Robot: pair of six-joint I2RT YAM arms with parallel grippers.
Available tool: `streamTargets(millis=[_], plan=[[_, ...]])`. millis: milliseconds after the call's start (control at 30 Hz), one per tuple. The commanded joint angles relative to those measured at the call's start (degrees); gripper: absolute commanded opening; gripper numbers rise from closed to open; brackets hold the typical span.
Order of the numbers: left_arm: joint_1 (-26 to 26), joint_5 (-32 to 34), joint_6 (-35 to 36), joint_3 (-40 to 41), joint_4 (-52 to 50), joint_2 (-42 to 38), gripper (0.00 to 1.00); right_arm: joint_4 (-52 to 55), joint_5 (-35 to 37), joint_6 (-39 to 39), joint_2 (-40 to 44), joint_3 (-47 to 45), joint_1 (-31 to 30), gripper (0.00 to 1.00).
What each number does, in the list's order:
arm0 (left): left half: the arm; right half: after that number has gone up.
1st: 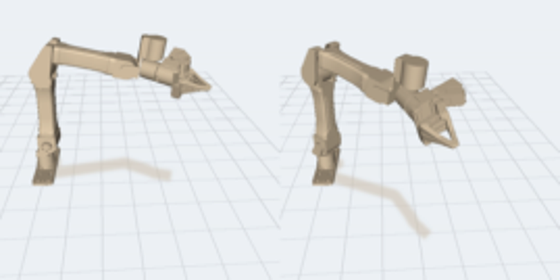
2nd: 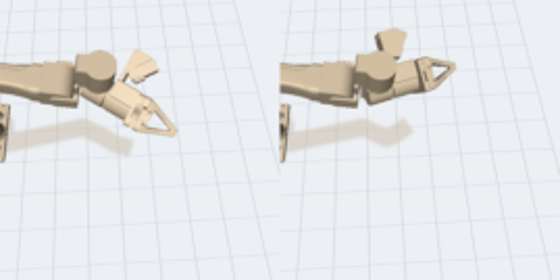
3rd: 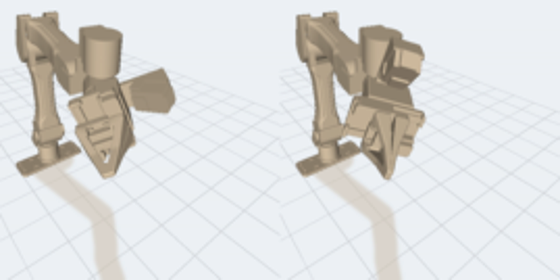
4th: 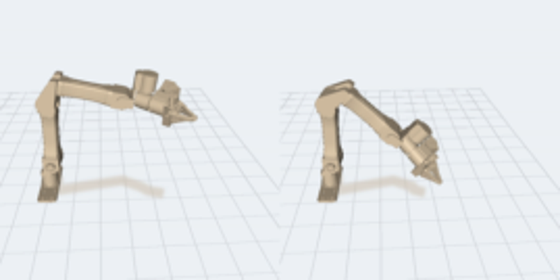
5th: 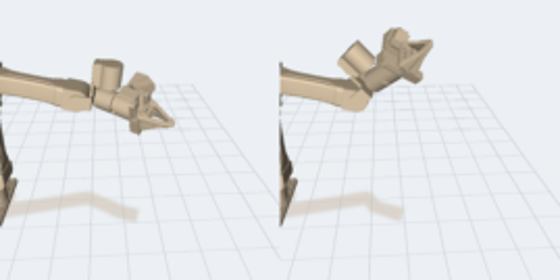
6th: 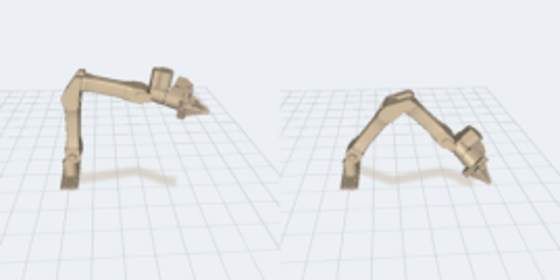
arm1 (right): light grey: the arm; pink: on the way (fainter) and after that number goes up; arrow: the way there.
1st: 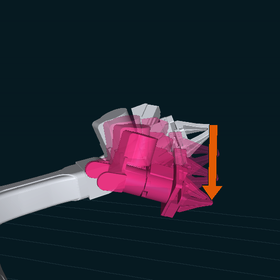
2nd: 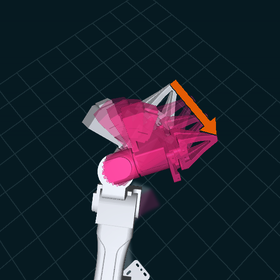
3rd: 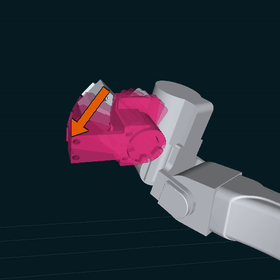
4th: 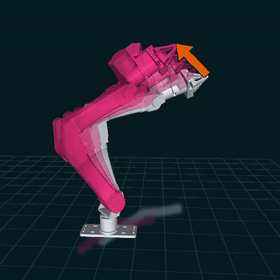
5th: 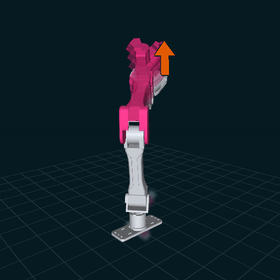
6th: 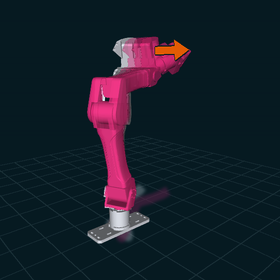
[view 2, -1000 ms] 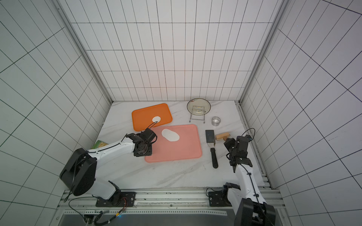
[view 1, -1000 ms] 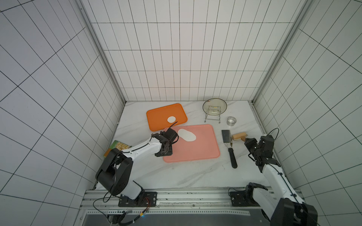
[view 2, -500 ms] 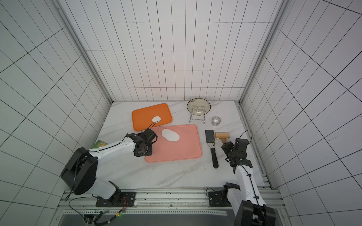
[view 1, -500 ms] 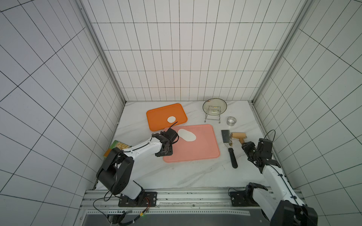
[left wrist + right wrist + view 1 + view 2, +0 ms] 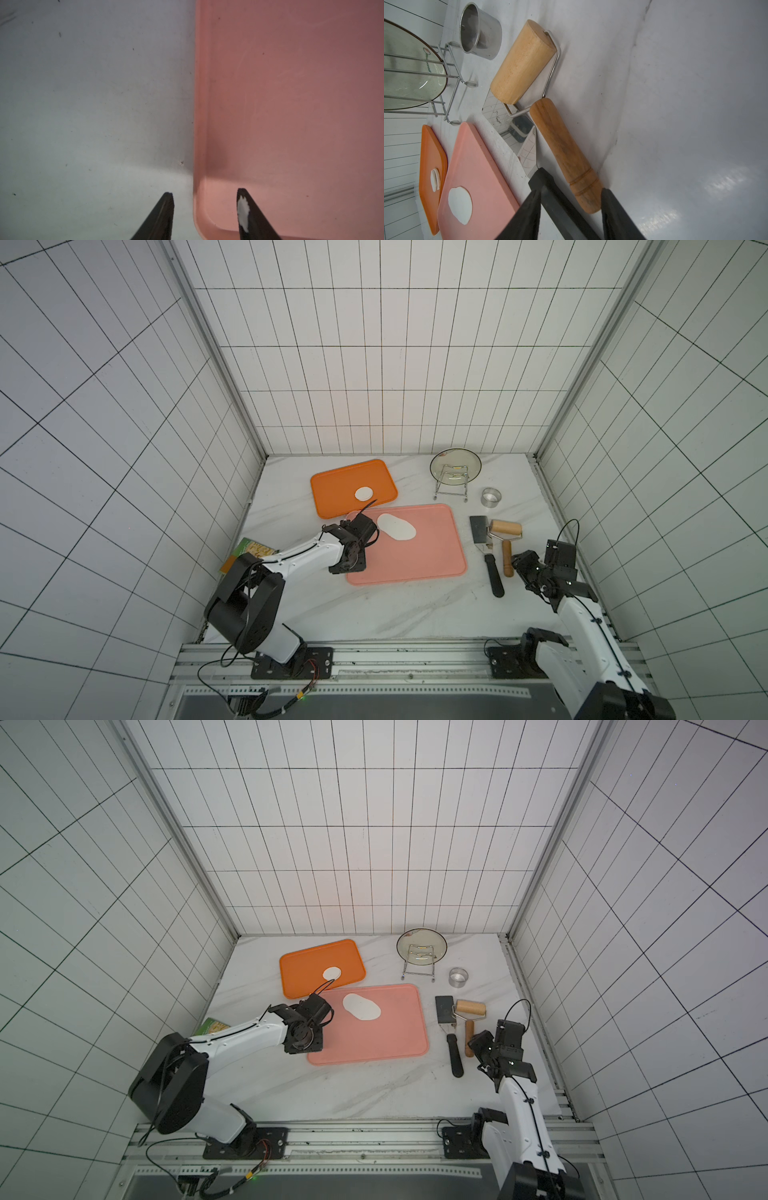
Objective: Roll out the dumpling wrappers from the dough
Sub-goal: Place the rolling pin at the center of the board, then pick up the dumpling mold from the center of the board.
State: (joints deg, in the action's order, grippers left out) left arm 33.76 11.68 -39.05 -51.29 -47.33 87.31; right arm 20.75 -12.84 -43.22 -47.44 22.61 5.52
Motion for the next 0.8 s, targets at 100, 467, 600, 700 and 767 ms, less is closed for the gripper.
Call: streamTargets(millis=[100,467,600,700,767], plan=[[0.17,-0.17,-0.50,1.41,1.49,1.02,0.48,1.46,0.80,3.51,-1.10,5.88,-2.60,0.48],[0.43,-1.14,-1.03,4.51,2.50,1.41,0.41,-2.04,0.85,3.44,-16.77,17.94,-5.59,0.47],[0.82,-1.37,-1.29,5.02,2.55,1.59,0.36,-2.80,1.97,2.57,-22.32,23.34,-5.58,0.46],[1.16,-1.69,-1.64,5.50,2.42,1.04,0.32,-3.26,4.07,1.97,-25.92,26.94,-5.52,0.46],[1.84,-2.14,-2.08,5.87,2.29,0.78,0.29,-3.32,4.22,1.63,-29.14,29.58,-4.90,0.45]])
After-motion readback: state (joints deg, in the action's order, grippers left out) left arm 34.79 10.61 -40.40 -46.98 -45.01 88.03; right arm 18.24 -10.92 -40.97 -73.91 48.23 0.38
